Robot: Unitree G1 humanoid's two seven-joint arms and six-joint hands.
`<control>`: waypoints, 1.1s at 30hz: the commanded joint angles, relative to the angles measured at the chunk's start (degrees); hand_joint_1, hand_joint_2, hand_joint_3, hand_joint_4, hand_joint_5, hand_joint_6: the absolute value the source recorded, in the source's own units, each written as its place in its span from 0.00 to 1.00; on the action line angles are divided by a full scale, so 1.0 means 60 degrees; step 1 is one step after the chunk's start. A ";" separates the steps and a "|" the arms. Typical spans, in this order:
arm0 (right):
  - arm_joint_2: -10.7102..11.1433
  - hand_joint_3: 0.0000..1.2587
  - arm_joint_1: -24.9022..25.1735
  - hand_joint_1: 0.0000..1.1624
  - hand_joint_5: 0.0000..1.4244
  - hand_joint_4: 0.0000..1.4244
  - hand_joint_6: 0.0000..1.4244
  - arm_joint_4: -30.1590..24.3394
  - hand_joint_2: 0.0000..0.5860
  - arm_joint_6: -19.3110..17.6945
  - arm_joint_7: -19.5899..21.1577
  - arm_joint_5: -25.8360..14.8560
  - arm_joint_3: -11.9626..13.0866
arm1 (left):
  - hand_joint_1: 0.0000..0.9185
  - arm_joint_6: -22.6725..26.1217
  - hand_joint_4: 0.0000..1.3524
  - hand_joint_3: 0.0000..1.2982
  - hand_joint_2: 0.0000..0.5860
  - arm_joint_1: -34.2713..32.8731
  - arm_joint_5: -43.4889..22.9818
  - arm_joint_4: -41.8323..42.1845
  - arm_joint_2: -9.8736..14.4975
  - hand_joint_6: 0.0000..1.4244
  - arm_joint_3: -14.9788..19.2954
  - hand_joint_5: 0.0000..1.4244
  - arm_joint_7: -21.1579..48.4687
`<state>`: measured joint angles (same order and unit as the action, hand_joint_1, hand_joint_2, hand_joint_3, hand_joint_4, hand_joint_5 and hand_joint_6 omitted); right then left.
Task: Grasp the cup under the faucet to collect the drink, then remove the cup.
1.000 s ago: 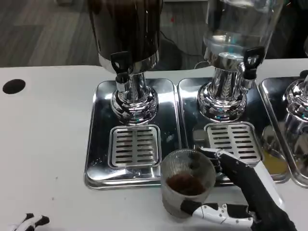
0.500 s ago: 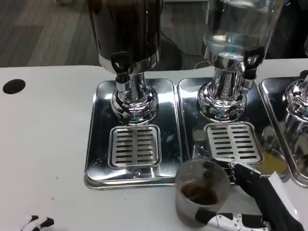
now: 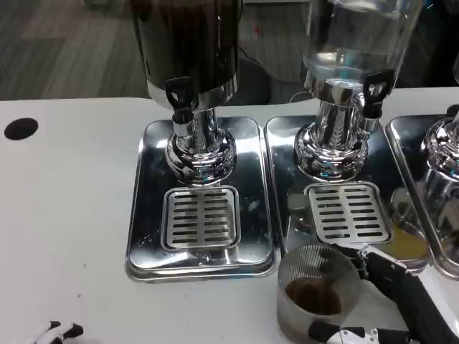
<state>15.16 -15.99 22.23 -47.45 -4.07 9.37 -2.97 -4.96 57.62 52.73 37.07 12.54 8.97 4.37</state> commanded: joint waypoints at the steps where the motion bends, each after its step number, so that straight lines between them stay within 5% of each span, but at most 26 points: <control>1: 0.0036 0.36 0.0223 0.66 0.37 0.35 0.25 0.0308 0.15 -0.0690 0.0122 -0.0035 0.0151 | 0.00 0.0083 0.10 0.19 0.16 -0.0013 0.0145 0.0090 0.0110 0.29 -0.0034 0.15 0.0110; 16: 0.0130 0.31 0.0576 0.65 0.36 0.32 0.23 0.1656 0.14 -0.2345 0.1404 0.1415 0.0489 | 0.00 0.0091 0.10 0.19 0.16 0.0100 0.0009 0.0067 0.0193 0.29 0.0048 0.15 0.0033; 33: 0.0269 0.20 0.0329 0.61 0.29 0.20 0.15 0.1256 0.15 -0.2623 0.1226 0.1139 0.0391 | 0.00 0.0099 0.10 0.19 0.16 0.0030 0.0022 -0.0014 0.0179 0.29 -0.0093 0.15 0.0018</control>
<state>16.33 -13.73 30.73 -62.21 3.36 16.95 -0.65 -4.55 57.78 52.55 37.06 13.25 8.54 4.39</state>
